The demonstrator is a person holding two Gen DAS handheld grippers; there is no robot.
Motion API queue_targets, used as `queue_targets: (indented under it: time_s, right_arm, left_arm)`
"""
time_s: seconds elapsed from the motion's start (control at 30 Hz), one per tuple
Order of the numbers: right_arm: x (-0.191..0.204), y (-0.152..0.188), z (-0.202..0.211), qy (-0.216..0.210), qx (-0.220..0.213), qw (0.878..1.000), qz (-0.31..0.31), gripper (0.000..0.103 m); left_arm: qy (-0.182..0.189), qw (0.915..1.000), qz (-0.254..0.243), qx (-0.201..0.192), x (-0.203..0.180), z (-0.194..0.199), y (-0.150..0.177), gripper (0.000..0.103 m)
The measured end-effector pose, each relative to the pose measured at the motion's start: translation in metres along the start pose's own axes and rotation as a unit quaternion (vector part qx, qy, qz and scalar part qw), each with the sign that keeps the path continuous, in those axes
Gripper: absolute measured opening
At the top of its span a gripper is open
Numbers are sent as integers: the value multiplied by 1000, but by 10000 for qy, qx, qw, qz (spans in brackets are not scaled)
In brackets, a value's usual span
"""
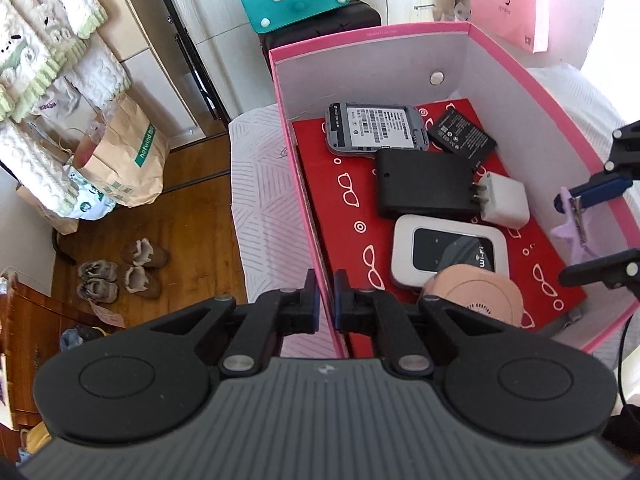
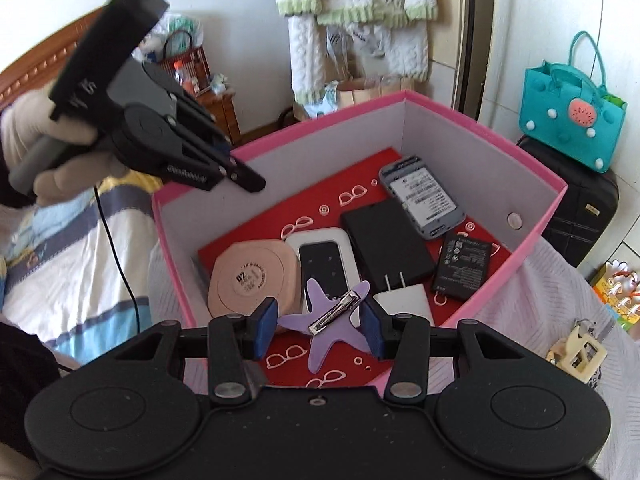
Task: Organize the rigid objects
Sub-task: 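Grasp the purple star keychain and drop it into the pink box, then grasp the beige claw hair clip on the bedspread with the right gripper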
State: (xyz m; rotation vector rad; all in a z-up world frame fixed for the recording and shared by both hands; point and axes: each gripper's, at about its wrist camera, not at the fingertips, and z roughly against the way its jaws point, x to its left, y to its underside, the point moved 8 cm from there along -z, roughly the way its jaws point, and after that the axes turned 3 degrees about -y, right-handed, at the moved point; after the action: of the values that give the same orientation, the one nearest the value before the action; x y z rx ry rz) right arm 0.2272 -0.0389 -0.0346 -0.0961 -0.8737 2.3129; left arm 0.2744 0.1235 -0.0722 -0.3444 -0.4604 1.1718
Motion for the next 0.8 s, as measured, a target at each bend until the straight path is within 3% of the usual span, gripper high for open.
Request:
queue_targets:
  time_s: [0.17,0.27,0.33,0.63,0.8]
  right_arm:
    - [-13,-3,27,130,-695,9970,-315,58]
    - [-32,3,53,223,-1296,9882,-782,61]
    - [-47,12,67,331,-1459,9831,-1060,62]
    - [-103,74,79,1301,-1033,9756,-1436,62]
    - [-130,106,66,1560,-879,9671,-1806,57]
  left_arm:
    - [11,9999,108,74,3,1,-1,5]
    - [63,9998,184,98,4,1,-1,5]
    - [54,9997,204,79,3,1,-1,6]
    - [51,9995,295,34,4,2,-1,6]
    - [75,9995,311,-37,4,3,1,6]
